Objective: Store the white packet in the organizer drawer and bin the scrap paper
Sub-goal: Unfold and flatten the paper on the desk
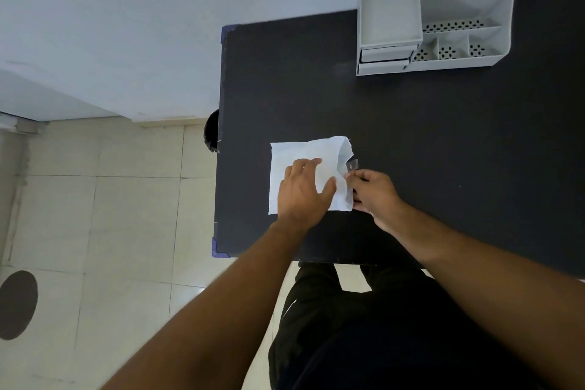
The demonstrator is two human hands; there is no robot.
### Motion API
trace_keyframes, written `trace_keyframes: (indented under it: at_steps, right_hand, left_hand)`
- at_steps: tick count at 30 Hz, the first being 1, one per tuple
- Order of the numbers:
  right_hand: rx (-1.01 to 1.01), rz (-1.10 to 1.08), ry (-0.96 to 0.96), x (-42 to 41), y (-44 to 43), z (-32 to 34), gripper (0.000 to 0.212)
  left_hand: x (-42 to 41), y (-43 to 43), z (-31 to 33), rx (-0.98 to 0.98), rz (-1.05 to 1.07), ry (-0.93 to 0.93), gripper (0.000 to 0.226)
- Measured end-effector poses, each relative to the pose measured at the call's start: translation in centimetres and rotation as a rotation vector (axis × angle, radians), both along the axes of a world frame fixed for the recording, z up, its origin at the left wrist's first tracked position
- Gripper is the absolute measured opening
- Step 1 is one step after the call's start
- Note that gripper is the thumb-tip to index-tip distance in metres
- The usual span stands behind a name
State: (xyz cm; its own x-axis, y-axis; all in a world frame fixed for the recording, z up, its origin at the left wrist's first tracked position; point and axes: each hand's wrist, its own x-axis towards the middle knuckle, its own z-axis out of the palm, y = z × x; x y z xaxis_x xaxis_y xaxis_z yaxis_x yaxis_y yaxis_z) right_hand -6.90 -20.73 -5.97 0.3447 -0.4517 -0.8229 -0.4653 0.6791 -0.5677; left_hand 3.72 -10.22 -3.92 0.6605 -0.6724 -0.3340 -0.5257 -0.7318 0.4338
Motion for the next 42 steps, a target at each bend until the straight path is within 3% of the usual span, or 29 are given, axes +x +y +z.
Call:
trace_keyframes:
  at_steps: [3, 6, 8, 13, 18, 23, 28, 31, 34, 37, 39, 42]
  right_hand:
    - [0.059, 0.045, -0.067, -0.1, 0.0, 0.6, 0.018]
    - [0.078, 0.067, -0.101, -0.5, 0.0, 0.9, 0.019]
    - [0.062, 0.066, -0.071, -0.6, 0.0, 0.8, 0.017]
    - [0.011, 0.0, 0.085, -1.3, -0.4, 0.2, 0.014]
    - [-0.084, 0.04, 0.146, -1.6, -0.6, -0.1, 0.01]
    - [-0.304, 0.063, 0.207, -1.5, -1.2, 0.0, 0.04]
    - [-0.607, 0.331, 0.256, -1.5, -2.3, -0.2, 0.037]
    - [-0.737, 0.511, 0.22, -0.5, -2.9, -0.3, 0.038]
    - [-0.755, 0.562, 0.222, 0.6, -3.4, -0.3, 0.024]
    - [-0.802, 0.586, 0.278, 1.5, -3.6, -0.7, 0.012]
    - [-0.835, 0.592, 0.287, 1.9, -3.7, -1.0, 0.017]
    - [-0.871, 0.56, 0.254, 2.3, -4.1, -0.9, 0.018]
  left_hand:
    - [-1.1, -1.3, 0.3, -0.01, 0.139, 0.138, 0.065]
    - [-0.9, -1.9, 0.5, -0.007, 0.303, 0.225, 0.041]
    - [-0.6, -1.7, 0.4, -0.015, 0.39, 0.203, 0.02]
    - [0.1, -1.0, 1.0, -0.066, 0.525, 0.173, 0.02]
    - [-0.6, -0.3, 0.8, -0.132, 0.42, 0.252, 0.019]
    - [-0.5, -0.4, 0.5, -0.195, 0.449, 0.239, 0.028]
    - [3.1, 0.0, -0.9, 0.057, 0.415, 0.063, 0.05]
    - [5.5, -0.3, -1.6, 0.128, 0.381, 0.074, 0.056]
    - [7.0, -0.8, -2.2, 0.125, 0.403, 0.142, 0.051]
    - [7.9, -1.5, -2.5, 0.09, 0.491, 0.203, 0.032]
    - [8.4, -1.6, -2.6, 0.067, 0.549, 0.269, 0.013]
    - [8.9, -1.8, -2.4, 0.013, 0.632, 0.354, 0.017]
